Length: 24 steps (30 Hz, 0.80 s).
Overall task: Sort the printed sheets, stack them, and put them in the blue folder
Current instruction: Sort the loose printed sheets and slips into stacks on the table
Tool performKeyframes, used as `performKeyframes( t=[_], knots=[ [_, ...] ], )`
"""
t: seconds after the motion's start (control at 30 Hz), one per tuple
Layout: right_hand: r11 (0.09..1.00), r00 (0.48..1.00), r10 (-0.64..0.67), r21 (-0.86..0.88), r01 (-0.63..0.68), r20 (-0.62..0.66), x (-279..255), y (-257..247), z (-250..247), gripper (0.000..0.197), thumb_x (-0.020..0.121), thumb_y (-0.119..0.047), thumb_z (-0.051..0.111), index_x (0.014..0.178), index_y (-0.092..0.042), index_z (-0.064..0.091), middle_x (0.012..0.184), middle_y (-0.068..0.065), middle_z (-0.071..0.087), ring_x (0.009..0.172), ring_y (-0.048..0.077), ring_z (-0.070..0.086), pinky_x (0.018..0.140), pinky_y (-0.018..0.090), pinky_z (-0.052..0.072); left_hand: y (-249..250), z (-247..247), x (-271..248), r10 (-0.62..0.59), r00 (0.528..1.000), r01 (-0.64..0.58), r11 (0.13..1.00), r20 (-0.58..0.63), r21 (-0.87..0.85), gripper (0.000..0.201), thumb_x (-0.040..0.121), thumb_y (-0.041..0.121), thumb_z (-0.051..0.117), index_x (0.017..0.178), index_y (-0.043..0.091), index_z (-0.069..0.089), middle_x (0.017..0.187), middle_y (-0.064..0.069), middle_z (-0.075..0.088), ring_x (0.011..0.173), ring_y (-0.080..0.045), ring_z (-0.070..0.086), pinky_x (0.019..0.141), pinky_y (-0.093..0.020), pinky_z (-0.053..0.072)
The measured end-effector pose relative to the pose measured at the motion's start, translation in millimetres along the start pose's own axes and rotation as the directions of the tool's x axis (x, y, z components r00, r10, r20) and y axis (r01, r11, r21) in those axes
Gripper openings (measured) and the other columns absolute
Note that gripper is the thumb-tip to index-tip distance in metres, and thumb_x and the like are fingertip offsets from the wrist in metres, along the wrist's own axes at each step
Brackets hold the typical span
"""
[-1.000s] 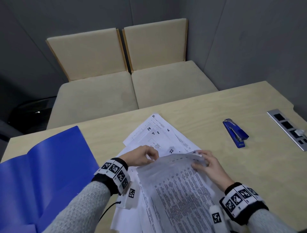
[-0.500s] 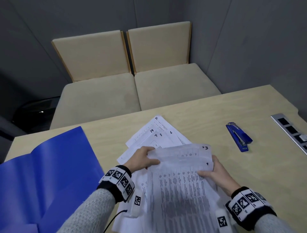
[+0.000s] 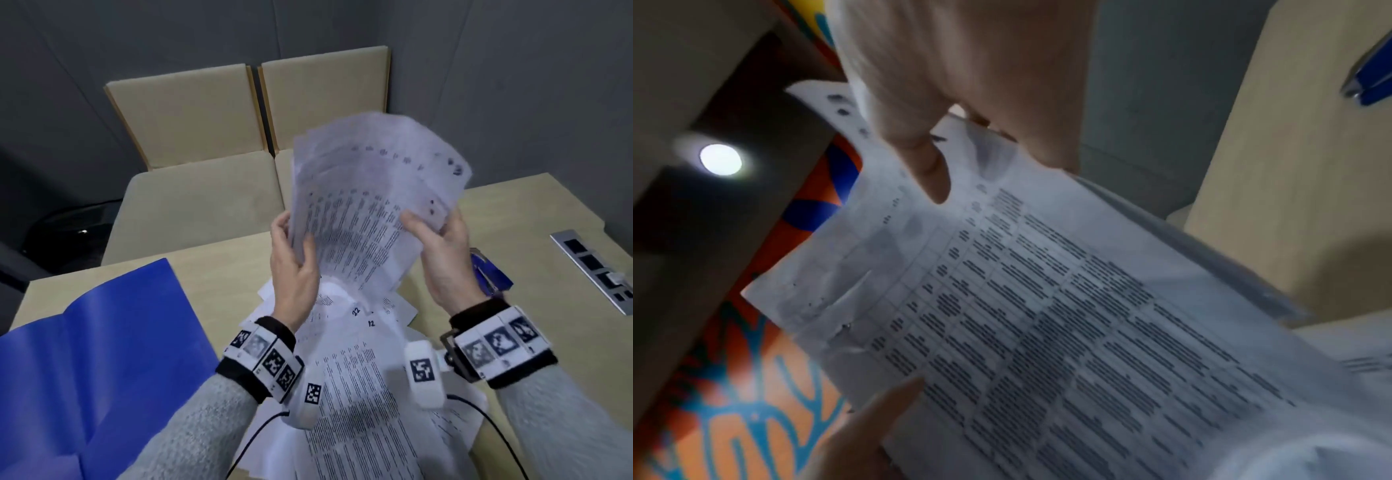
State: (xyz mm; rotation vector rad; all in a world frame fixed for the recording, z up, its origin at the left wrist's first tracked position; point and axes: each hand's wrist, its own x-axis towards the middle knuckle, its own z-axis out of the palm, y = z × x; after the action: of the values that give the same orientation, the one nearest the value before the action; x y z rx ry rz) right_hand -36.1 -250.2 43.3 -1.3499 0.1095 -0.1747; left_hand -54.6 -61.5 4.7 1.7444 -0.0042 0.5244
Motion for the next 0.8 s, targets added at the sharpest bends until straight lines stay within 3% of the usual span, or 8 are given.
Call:
performKeyframes(
  t=[0.1,0.17,0.23,0.33,0.5,0.57,0.67,0.8],
  knots=[
    [0.995,0.999,0.054,-0.087,-0.054,0.0,3,21,2,0.059,0.08,-0.012,0.069,0.131,-0.014,0.039,0.129,-0.002,0.053,0.116,0.003,0.052,0.097,0.025,0.043,-19,0,-11,-0.099,0.995,0.099,0.995,0.014,-0.003,0.034,0.094,0.015,0.052,0.116,0.033,0.033,0.117,0.011,0.056,0.107,-0.001,0.056,0.091,-0.02,0.045],
    [0.991,0.998,0.067,-0.113,-0.068,-0.011,7,30,2,0.042,0.083,-0.004,0.063,0.12,-0.016,0.045,0.11,-0.01,0.054,0.094,-0.013,0.053,0.077,0.007,0.041,-31,-2,-12,-0.184,0.983,0.185,0.982,0.023,-0.046,0.036,0.093,0.014,0.054,0.114,0.035,0.034,0.113,0.008,0.061,0.104,-0.009,0.061,0.089,-0.026,0.05],
    [0.99,0.995,0.099,-0.098,-0.101,-0.028,13,36,4,0.038,0.085,-0.001,0.059,0.117,-0.018,0.048,0.1,-0.007,0.053,0.086,-0.006,0.053,0.064,0.001,0.04,-41,-4,-8,-0.234,0.972,0.235,0.969,0.021,-0.079,0.034,0.093,0.009,0.054,0.117,0.027,0.036,0.109,0.009,0.062,0.098,-0.003,0.063,0.084,-0.024,0.051],
    [0.987,0.988,0.149,-0.047,-0.151,-0.046,20,46,9,0.039,0.085,-0.001,0.058,0.117,-0.02,0.045,0.099,-0.005,0.052,0.089,0.005,0.052,0.065,0.01,0.044,-51,-1,-1,-0.308,0.951,0.311,0.944,0.042,-0.11,0.03,0.094,0.011,0.055,0.117,0.022,0.039,0.107,0.013,0.061,0.093,0.006,0.062,0.08,-0.017,0.05],
    [0.97,0.972,0.232,-0.068,-0.234,-0.035,28,55,13,0.027,0.085,-0.001,0.06,0.105,-0.017,0.052,0.103,-0.003,0.057,0.092,0.009,0.054,0.071,0.024,0.041,-65,-3,8,-0.38,0.922,0.387,0.914,0.075,-0.122,0.018,0.096,0.021,0.054,0.113,0.024,0.052,0.111,-0.006,0.064,0.104,-0.022,0.062,0.089,-0.041,0.052],
    [0.964,0.963,0.262,-0.034,-0.264,-0.068,34,54,13,0.02,0.086,-0.003,0.057,0.104,-0.013,0.058,0.099,-0.003,0.062,0.09,0.008,0.056,0.067,0.024,0.044,-67,-6,11,-0.373,0.925,0.38,0.914,0.073,-0.142,0.02,0.097,0.014,0.05,0.116,0.018,0.051,0.108,-0.002,0.063,0.1,-0.017,0.061,0.085,-0.033,0.051],
    [0.969,0.969,0.244,-0.041,-0.245,-0.047,40,54,16,0.02,0.086,-0.003,0.058,0.103,-0.012,0.059,0.097,-0.002,0.067,0.09,0.01,0.062,0.076,0.023,0.047,-65,-7,15,-0.36,0.927,0.373,0.916,0.108,-0.15,0.022,0.097,0.012,0.049,0.113,0.028,0.047,0.104,0.007,0.061,0.096,-0.011,0.06,0.076,-0.02,0.049],
    [0.956,0.96,0.271,-0.134,-0.26,0.076,39,58,22,0.024,0.082,-0.005,0.065,0.104,-0.009,0.058,0.108,0.002,0.065,0.1,0.008,0.061,0.095,0.036,0.042,-67,-6,17,-0.354,0.934,0.358,0.929,0.057,-0.095,0.03,0.094,0.014,0.055,0.099,0.043,0.045,0.097,0.007,0.059,0.086,-0.013,0.058,0.075,-0.028,0.051]
  ],
)
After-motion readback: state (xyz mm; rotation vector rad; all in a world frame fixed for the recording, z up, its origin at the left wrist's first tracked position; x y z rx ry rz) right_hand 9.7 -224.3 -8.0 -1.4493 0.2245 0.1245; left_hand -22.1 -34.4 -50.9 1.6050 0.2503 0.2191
